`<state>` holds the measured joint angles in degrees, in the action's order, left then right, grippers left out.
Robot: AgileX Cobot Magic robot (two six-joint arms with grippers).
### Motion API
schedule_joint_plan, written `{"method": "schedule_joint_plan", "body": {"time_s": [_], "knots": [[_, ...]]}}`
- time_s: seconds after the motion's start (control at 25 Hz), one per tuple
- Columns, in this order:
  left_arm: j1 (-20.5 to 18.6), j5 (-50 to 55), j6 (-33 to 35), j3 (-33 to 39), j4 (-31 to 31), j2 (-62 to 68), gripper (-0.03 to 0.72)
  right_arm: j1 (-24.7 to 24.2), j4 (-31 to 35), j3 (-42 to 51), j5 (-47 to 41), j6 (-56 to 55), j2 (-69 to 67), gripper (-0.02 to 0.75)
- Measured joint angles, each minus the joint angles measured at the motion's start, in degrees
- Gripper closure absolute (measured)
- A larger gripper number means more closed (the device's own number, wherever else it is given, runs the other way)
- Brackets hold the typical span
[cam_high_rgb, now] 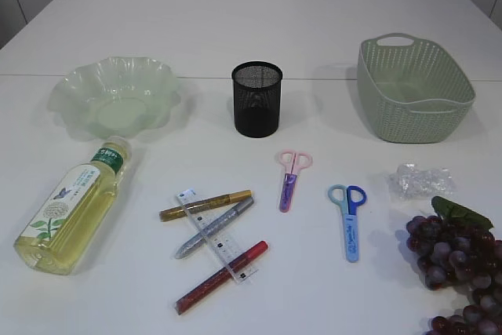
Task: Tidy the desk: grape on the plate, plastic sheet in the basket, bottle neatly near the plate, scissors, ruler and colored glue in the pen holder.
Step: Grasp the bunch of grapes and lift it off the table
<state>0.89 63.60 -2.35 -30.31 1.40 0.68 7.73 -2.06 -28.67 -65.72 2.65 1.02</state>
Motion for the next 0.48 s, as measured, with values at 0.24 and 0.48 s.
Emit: {"method": "schedule_joint_plan", "body": {"time_s": [0.24,0.48], "knots": [[0.0,0.0,0.0,0.0,0.0,0.0,0.274,0.0,0.0,0.0,0.0,0.0,0.0,0.311],[0.0,0.0,0.0,0.0,0.0,0.0,0.282,0.0,0.0,0.0,0.0,0.0,0.0,0.310]]}}
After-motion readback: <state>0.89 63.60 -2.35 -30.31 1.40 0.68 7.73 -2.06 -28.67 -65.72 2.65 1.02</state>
